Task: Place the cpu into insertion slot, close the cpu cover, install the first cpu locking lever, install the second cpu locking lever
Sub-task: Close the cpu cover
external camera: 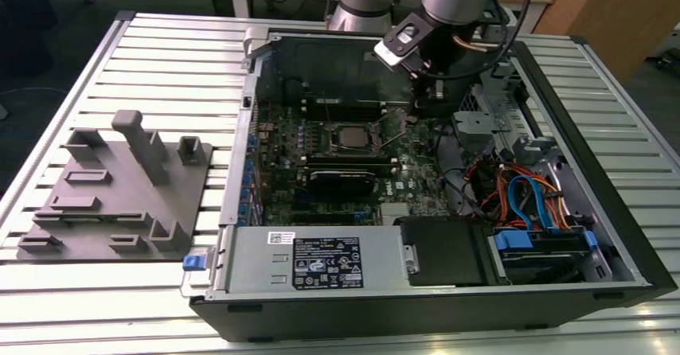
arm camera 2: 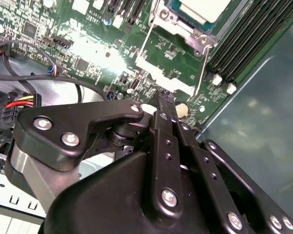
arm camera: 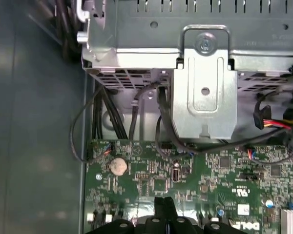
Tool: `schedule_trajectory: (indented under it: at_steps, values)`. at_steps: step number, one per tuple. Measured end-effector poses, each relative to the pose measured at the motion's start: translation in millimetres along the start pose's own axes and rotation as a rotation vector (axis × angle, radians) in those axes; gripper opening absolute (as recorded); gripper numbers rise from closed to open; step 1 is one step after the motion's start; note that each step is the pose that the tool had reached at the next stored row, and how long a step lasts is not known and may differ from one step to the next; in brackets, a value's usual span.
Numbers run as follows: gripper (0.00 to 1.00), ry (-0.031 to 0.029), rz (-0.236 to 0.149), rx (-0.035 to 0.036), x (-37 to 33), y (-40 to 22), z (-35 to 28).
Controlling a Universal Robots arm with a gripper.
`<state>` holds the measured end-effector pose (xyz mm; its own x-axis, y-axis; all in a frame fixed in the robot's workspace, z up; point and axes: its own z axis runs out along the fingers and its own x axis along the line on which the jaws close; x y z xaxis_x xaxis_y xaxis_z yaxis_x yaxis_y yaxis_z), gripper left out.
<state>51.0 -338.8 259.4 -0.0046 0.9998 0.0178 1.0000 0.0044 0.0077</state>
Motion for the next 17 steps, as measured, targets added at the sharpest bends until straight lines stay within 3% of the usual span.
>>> schedule_trajectory:
  at_steps: [5,17]
  values:
    - [0.1,0.0001,0.0,0.0001,-0.1,3.4,7.2]
    - [0.1,0.0001,-0.004,0.0004,-0.2,3.4,9.8]
